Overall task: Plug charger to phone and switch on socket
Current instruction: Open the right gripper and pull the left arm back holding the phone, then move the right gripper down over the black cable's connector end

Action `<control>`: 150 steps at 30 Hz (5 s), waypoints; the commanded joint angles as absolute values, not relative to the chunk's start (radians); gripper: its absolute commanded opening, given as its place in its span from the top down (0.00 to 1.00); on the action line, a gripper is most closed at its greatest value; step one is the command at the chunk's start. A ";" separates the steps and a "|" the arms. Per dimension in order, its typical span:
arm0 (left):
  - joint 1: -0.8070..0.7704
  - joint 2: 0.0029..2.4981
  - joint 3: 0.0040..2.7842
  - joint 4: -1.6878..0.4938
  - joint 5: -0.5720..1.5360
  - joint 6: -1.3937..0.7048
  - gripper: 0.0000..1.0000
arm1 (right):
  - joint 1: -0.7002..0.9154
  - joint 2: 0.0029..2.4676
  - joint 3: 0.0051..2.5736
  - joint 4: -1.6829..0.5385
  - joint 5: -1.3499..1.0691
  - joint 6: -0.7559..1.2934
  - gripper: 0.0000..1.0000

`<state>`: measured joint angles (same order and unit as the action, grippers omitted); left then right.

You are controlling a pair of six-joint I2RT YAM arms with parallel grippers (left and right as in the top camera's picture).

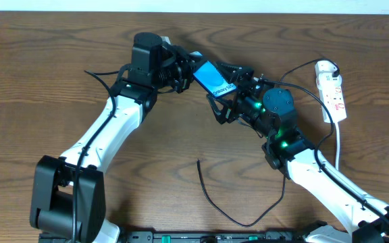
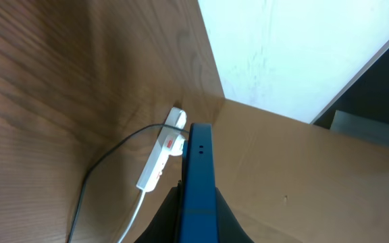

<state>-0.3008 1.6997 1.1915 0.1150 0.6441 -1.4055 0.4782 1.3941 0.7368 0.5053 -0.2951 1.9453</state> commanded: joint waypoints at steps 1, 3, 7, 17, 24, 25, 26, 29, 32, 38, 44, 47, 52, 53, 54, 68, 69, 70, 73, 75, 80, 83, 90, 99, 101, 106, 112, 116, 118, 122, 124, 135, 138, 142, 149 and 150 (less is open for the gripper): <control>-0.266 1.672 1.211 0.125 0.643 -1.392 0.93 | 0.483 1.388 0.754 0.504 -0.286 1.931 0.01; -0.232 1.672 1.211 0.125 0.656 -1.393 0.93 | 0.476 1.388 0.754 0.495 -0.287 1.922 0.01; -0.152 1.672 1.211 0.117 0.715 -1.391 0.93 | 0.454 1.388 0.754 0.455 -0.290 1.885 0.01; 0.099 1.672 1.208 -0.054 0.948 -1.285 0.92 | 0.419 1.388 0.754 0.422 -0.302 1.730 0.01; 0.211 1.672 1.208 -0.143 1.106 -0.943 0.93 | 0.411 1.388 0.754 0.427 -0.267 1.582 0.01; 0.221 1.672 1.208 -0.153 1.124 -0.898 0.93 | 0.410 1.388 0.754 0.426 -0.264 1.567 0.01; 0.228 1.672 1.208 -0.158 1.136 -0.867 0.93 | 0.408 1.388 0.755 0.426 -0.264 1.557 0.01; 0.246 1.672 1.208 -0.160 1.189 -0.750 0.93 | 0.403 1.388 0.759 0.421 -0.266 1.495 0.01; 0.264 1.672 1.208 -0.160 1.223 -0.681 0.92 | 0.390 1.388 0.792 0.336 -0.285 1.440 0.01; 0.307 1.672 1.208 -0.160 1.232 -0.654 0.93 | 0.367 1.388 0.984 -0.037 -0.285 1.253 0.01; 0.316 1.672 1.208 -0.181 1.255 -0.612 0.93 | 0.368 1.388 1.147 -0.312 -0.263 1.090 0.01; 0.316 1.672 1.208 -0.183 1.266 -0.609 0.93 | 0.368 1.388 1.171 -0.424 -0.243 1.027 0.01; 0.316 1.672 1.208 -0.183 1.272 -0.610 0.93 | 0.368 1.388 1.172 -0.576 -0.184 0.959 0.01; 0.316 1.672 1.208 -0.183 1.273 -0.610 0.93 | 0.368 1.388 1.172 -0.607 -0.177 0.935 0.01; 0.316 1.672 1.208 -0.183 1.273 -0.610 0.93 | 0.368 1.388 1.171 -0.630 -0.177 0.901 0.01; 0.316 1.672 1.208 -0.183 1.272 -0.610 0.93 | 0.411 1.400 1.170 -0.702 -0.197 0.813 0.01; 0.316 1.672 1.208 -0.183 1.272 -0.610 0.92 | 0.428 1.409 1.170 -0.704 -0.189 0.813 0.01; 0.316 1.672 1.208 -0.183 1.272 -0.610 0.93 | 0.450 1.422 1.170 -0.704 -0.183 0.809 0.01; 0.316 1.672 1.208 -0.183 1.272 -0.610 0.92 | 0.509 1.478 1.171 -0.704 -0.159 0.806 0.01; 0.316 1.672 1.208 -0.183 1.272 -0.610 0.92 | 0.550 1.529 1.171 -0.704 -0.147 0.805 0.01; 0.316 1.672 1.208 -0.183 1.272 -0.610 0.92 | 0.618 1.645 1.171 -0.705 -0.146 0.805 0.01; 0.316 1.672 1.208 -0.183 1.272 -0.610 0.93 | 0.641 1.699 1.171 -0.715 -0.147 0.805 0.01; 0.316 1.672 1.208 -0.183 1.272 -0.610 0.93 | 0.683 1.766 1.171 -0.757 -0.143 0.754 0.02; 0.316 1.672 1.208 -0.183 1.272 -0.610 0.93 | 0.736 1.786 1.171 -0.778 -0.112 0.754 0.03; 0.316 1.672 1.208 -0.183 1.272 -0.610 0.93 | 0.753 1.786 1.171 -0.779 -0.098 0.754 0.03; 0.316 1.672 1.208 -0.183 1.272 -0.610 0.92 | 0.786 1.786 1.171 -0.784 -0.071 0.774 0.02; 0.316 1.672 1.208 -0.183 1.272 -0.610 0.93 | 0.799 1.787 1.170 -0.804 -0.065 0.785 0.02; 0.316 1.672 1.208 -0.183 1.272 -0.610 0.93 | 0.819 1.793 1.170 -0.809 -0.054 0.785 0.03; 0.316 1.672 1.208 -0.183 1.272 -0.610 0.92 | 0.827 1.803 1.170 -0.809 -0.054 0.785 0.03; 0.316 1.672 1.208 -0.183 1.272 -0.610 0.93 | 0.842 1.835 1.170 -0.812 -0.055 0.785 0.03; 0.316 1.672 1.208 -0.183 1.272 -0.610 0.93 | 0.844 1.844 1.171 -0.816 -0.062 0.785 0.04; 0.316 1.672 1.208 -0.183 1.272 -0.610 0.93 | 0.848 1.847 1.170 -0.839 -0.070 0.785 0.09; 0.316 1.672 1.208 -0.183 1.272 -0.610 0.92 | 0.855 1.848 1.170 -0.850 -0.069 0.785 0.10; 0.316 1.672 1.208 -0.183 1.272 -0.610 0.93 | 0.865 1.855 1.170 -0.858 -0.068 0.784 0.10; 0.316 1.672 1.208 -0.183 1.272 -0.610 0.93 | 0.865 1.870 1.171 -0.857 -0.070 0.785 0.10; 0.316 1.672 1.208 -0.183 1.272 -0.610 0.93 | 0.865 1.871 1.170 -0.858 -0.070 0.785 0.10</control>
